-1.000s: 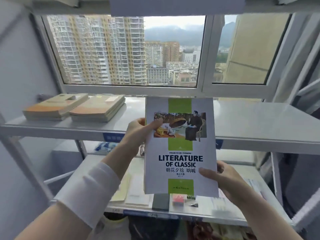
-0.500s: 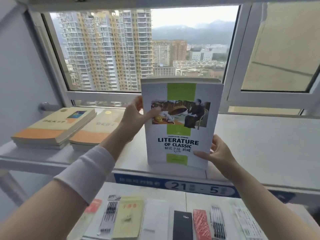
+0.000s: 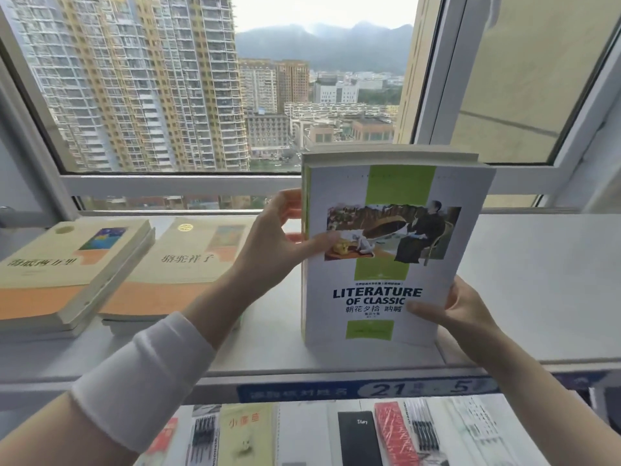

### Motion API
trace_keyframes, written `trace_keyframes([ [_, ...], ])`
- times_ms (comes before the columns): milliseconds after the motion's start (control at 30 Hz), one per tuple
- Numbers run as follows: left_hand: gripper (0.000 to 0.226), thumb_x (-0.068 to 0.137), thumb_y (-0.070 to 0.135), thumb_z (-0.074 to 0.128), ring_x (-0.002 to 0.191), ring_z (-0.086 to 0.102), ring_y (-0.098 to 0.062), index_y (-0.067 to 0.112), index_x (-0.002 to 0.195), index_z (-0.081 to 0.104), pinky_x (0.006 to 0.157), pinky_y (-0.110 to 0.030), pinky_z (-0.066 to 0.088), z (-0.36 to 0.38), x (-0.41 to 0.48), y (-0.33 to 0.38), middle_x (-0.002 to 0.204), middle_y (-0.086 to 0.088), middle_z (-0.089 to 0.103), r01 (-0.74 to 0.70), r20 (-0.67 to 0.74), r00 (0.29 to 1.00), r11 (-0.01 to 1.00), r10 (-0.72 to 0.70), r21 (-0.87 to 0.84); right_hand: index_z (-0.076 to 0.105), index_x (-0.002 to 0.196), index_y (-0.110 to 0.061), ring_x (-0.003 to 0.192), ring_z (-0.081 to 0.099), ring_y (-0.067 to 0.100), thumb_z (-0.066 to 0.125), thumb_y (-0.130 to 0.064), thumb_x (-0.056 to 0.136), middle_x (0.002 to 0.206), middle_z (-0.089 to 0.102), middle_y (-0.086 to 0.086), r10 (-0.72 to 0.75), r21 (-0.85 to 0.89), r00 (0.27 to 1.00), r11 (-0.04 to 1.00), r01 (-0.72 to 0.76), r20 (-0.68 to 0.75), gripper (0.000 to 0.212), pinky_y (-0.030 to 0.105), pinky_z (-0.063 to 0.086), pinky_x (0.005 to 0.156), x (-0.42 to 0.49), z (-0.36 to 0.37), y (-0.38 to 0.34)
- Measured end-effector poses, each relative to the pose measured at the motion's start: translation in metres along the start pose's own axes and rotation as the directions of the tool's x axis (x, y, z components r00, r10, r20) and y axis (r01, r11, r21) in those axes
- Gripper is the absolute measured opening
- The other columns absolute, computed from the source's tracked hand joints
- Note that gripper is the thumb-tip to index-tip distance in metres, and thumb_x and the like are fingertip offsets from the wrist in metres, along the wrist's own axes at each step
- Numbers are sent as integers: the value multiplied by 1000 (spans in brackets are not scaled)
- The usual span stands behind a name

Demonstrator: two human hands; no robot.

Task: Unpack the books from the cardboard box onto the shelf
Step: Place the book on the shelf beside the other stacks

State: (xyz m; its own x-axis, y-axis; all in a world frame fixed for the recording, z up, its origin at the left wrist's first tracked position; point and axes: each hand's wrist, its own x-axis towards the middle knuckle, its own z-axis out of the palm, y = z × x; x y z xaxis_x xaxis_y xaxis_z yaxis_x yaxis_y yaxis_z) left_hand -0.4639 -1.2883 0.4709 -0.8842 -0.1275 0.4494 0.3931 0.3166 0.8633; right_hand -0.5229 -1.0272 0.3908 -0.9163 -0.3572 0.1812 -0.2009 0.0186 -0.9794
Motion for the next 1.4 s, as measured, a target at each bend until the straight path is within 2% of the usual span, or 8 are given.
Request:
trace_keyframes([
  [233, 32, 75, 29, 76, 91, 66, -20, 15, 100, 61, 86, -34, 54, -17, 35, 19, 96, -3, 69, 258, 55, 966, 959, -253, -120, 66, 100, -8, 83, 74, 21, 86, -22, 55, 87, 78, 2, 147, 62, 984, 986, -154, 98, 51, 30, 59, 68, 9, 3, -41],
  [400, 21, 82, 27, 68, 74, 68, -16, 9, 92, 63, 64, -31, 57, -33, 69, 3, 73, -2, 73, 593, 138, 801, 804, -583, -46, 68, 106, -7, 97, 69, 29, 93, -43, 23, 102, 75, 11, 474, -23, 862, 878, -479, 181, 94, 43, 52, 89, 31, 12, -56],
  [533, 22, 86, 21, 65, 69, 64, -21, 5, 96, 56, 64, -34, 58, -30, 73, -32, 77, -8, 66, 787, 176, 607, 618, -775, 3, 65, 85, -4, 49, 70, 23, 74, -25, 66, 63, 73, 13, 658, 18, 729, 740, -672, 190, 30, 30, 55, 41, 38, 28, -48],
  [633, 29, 86, 23, 65, 77, 62, -24, 2, 103, 54, 76, -35, 55, -23, 72, -58, 83, -11, 63, 837, 182, 531, 545, -828, 37, 65, 92, -8, 35, 63, 15, 71, -33, 72, 52, 70, 5, 734, -5, 666, 672, -740, 134, 32, 21, 42, 24, 39, 30, -37],
  [733, 36, 86, 23, 66, 71, 61, -22, 3, 112, 52, 64, -32, 57, -19, 74, -69, 86, -10, 62, 842, 160, 530, 540, -833, 22, 67, 95, -14, 35, 62, 8, 78, -42, 46, 56, 72, -1, 738, -85, 672, 675, -733, 68, 58, 15, 40, 26, 46, 33, -34],
  [833, 34, 88, 25, 63, 64, 57, -19, 5, 111, 48, 44, -26, 54, -16, 81, -69, 83, -9, 57, 841, 129, 532, 540, -837, 34, 65, 106, -9, 36, 63, 13, 80, -33, 60, 73, 69, 6, 734, -64, 679, 678, -732, 19, 54, 17, 42, 27, 54, 36, -38],
  [1000, 35, 87, 25, 64, 69, 55, -21, 5, 111, 47, 77, -32, 52, -14, 89, -77, 88, -10, 55, 856, 118, 510, 516, -852, 24, 64, 101, -10, 75, 63, 20, 80, -32, 53, 85, 67, 8, 742, -87, 670, 669, -738, 23, 56, 26, 55, 47, 61, 37, -42],
  [1400, 26, 83, 29, 69, 64, 63, -19, 9, 90, 54, 56, -27, 57, -7, 91, -85, 80, -7, 62, 835, 87, 538, 544, -839, 81, 67, 91, -11, 85, 65, 24, 82, -35, 23, 94, 70, 11, 758, -128, 652, 649, -750, 21, 73, 35, 51, 79, 64, 23, -42],
])
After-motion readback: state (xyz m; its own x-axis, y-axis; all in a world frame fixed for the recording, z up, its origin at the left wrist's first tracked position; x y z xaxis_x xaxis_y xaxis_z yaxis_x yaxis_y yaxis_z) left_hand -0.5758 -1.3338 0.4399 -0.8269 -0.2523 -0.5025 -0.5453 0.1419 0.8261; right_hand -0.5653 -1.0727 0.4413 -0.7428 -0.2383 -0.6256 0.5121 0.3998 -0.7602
